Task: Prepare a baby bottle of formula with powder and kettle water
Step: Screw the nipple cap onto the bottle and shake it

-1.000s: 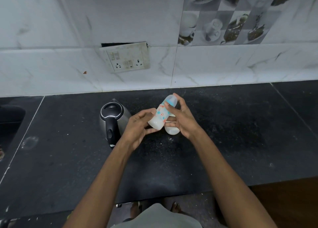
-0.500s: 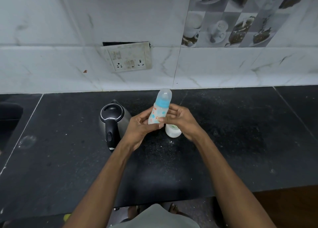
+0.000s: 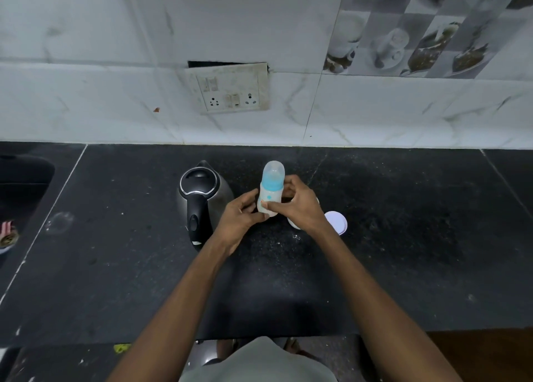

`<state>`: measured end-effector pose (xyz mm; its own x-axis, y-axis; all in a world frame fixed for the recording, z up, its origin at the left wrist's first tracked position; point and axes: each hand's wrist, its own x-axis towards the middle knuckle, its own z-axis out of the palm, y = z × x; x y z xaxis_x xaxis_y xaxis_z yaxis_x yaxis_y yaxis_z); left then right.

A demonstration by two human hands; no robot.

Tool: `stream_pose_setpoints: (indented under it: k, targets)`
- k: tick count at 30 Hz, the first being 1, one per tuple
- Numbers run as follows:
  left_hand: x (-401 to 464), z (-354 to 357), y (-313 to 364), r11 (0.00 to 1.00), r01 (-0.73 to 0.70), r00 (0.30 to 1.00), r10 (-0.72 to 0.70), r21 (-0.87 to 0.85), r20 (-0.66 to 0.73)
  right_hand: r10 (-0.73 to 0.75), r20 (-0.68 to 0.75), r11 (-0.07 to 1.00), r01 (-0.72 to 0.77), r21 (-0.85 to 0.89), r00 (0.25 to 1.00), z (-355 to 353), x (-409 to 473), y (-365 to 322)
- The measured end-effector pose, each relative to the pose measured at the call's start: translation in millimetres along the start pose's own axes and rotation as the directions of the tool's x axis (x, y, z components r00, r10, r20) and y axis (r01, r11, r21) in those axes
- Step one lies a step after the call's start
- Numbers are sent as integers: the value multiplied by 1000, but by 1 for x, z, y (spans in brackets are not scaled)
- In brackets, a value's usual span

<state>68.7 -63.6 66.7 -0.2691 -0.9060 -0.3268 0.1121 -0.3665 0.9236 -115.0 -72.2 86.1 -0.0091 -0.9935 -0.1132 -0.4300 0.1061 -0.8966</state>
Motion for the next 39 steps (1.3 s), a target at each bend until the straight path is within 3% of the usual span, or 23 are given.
stream_pose_setpoints:
  k: [7, 14, 39]
  targets:
    - [-4, -11, -27, 985, 94, 984, -70, 144, -166, 15, -98, 994, -25, -103, 995, 30, 12, 32]
    - [-12, -12, -51, 969, 168, 944, -106, 180, -311, 35, -73, 991, -44, -126, 997, 55, 9, 55]
    - [-15, -31, -89, 930, 215, 944, -120, 298, -309, 92, -65, 987, -99, -129, 994, 83, 19, 92]
